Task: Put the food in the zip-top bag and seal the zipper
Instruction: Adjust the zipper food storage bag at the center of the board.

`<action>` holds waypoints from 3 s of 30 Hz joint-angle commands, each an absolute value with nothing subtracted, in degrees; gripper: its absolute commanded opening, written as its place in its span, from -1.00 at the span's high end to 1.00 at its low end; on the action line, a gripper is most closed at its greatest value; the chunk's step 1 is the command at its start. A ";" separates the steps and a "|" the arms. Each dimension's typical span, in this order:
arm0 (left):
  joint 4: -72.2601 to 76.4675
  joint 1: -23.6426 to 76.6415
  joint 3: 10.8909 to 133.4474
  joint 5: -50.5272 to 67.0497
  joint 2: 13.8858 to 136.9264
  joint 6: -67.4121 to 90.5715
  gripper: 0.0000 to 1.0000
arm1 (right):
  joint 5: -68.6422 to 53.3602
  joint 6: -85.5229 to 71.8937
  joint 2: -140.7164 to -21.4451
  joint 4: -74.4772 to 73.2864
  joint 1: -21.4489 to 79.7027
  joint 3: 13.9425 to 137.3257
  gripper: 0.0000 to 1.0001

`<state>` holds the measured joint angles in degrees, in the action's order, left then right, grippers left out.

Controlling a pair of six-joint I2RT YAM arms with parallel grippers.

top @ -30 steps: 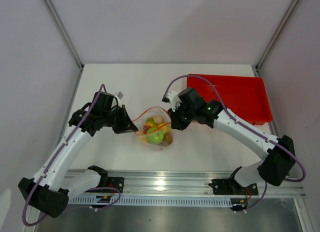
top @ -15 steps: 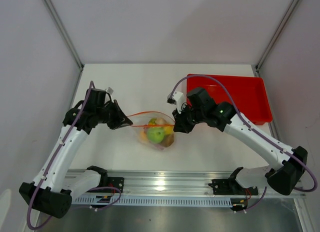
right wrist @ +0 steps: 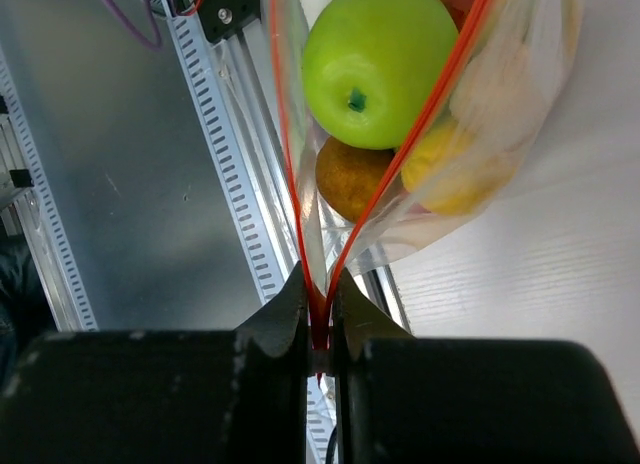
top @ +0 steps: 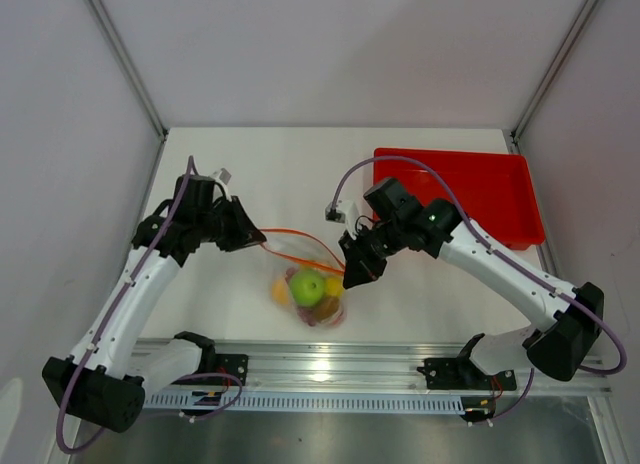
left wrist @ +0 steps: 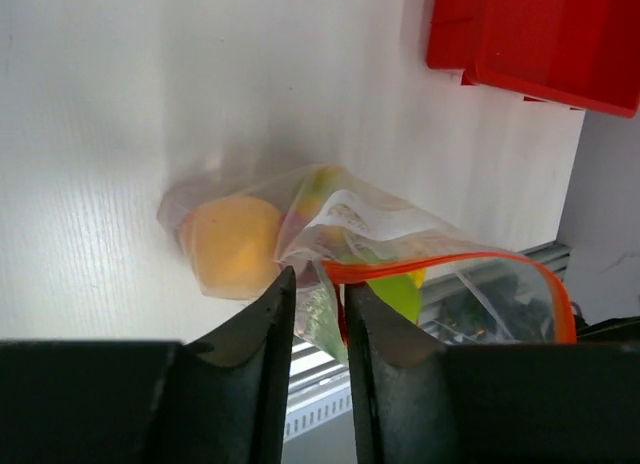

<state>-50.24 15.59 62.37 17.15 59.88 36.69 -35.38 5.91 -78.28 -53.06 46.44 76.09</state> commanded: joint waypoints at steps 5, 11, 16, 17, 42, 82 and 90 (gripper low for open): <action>-39.73 15.29 53.28 17.14 47.06 32.34 -0.39 | -32.17 0.27 -76.29 -46.26 47.90 68.05 1.00; -37.18 16.78 46.50 16.61 32.38 31.55 -0.98 | -31.38 -2.11 -74.36 -39.64 49.39 63.98 1.00; -33.75 17.58 44.91 20.73 24.53 29.27 -0.99 | -32.08 -2.99 -74.35 -40.08 49.57 67.23 1.00; -32.36 17.84 45.26 22.13 24.09 28.48 -0.99 | -32.34 -3.08 -74.44 -40.17 49.57 68.02 1.00; -13.18 45.17 47.38 34.10 42.71 -22.49 -0.99 | -39.55 5.80 -77.70 -48.17 47.90 75.59 1.00; -15.12 43.42 51.77 39.20 58.90 -25.84 -0.07 | -37.00 4.48 -74.62 -44.03 46.32 72.42 1.00; -20.56 43.42 53.08 36.83 57.83 -23.47 0.33 | -35.69 4.39 -73.74 -42.28 46.41 72.86 1.00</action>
